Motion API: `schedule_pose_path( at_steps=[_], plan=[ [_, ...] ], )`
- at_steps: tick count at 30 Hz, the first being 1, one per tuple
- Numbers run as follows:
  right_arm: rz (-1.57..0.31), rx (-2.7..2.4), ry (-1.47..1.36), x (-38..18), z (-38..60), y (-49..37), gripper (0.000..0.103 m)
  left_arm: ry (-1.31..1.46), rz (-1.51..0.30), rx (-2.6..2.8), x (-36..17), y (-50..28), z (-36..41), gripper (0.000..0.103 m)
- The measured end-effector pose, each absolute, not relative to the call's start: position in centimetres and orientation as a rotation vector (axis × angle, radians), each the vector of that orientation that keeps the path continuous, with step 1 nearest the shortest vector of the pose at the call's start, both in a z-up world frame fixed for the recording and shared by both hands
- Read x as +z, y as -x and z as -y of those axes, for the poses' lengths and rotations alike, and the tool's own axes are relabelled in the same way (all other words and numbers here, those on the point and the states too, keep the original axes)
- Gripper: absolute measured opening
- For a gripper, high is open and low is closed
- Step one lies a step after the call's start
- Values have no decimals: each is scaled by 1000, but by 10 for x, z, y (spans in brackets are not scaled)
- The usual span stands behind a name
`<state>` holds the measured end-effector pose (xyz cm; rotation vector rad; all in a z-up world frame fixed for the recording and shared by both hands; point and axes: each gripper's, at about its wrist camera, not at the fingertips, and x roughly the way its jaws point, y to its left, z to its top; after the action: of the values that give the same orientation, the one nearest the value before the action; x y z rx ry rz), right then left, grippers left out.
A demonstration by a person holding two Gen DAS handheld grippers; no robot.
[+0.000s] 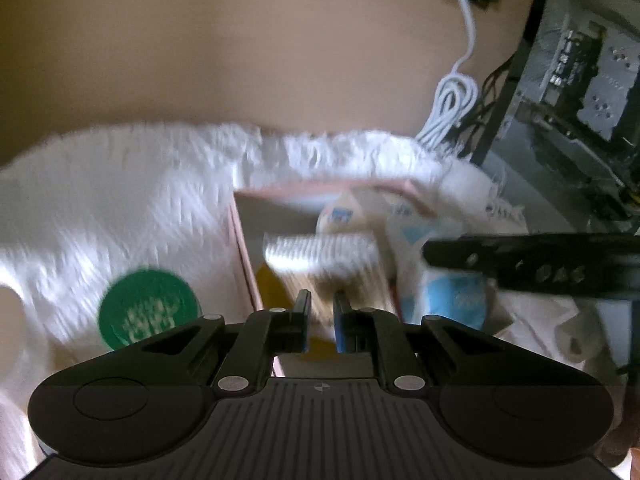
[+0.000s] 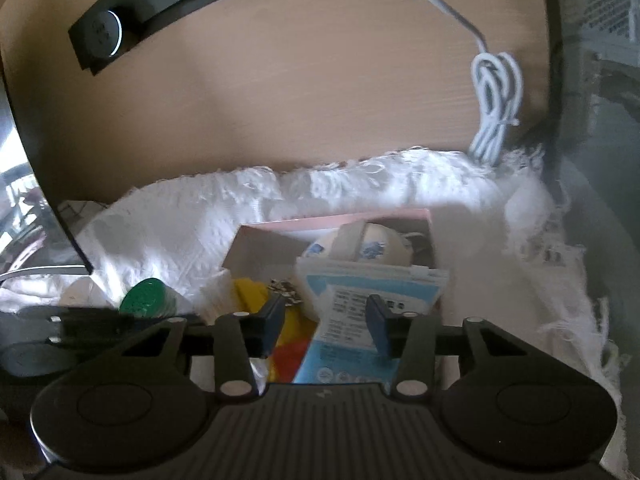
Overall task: Organize soft objects
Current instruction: 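Lower both packs into the pink box and open both tools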
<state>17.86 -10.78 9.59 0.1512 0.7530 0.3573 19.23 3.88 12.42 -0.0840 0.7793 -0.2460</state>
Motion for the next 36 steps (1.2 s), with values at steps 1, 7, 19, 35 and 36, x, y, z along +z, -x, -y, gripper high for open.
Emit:
schedule_pose_path(
  at_steps=[1,7,19,35,36],
  plan=[
    [-761,359,-147,94,106,-180,45,83,-766,-244,130,-193,-37,13],
    [-735,402,-132,95,115,-170,46,90,-733,-255,146,-204,-24,13],
    [-775,334,-181,63,136,-177,41,12,-809,-259,121,-228,-5,15],
    [-660,290,8,85,127,-141,80,147,-585,-179,135,-155,-30,21],
    [-638,294,12,88,128,-129,84,154,-572,-164,135,-144,-32,21]
  ],
)
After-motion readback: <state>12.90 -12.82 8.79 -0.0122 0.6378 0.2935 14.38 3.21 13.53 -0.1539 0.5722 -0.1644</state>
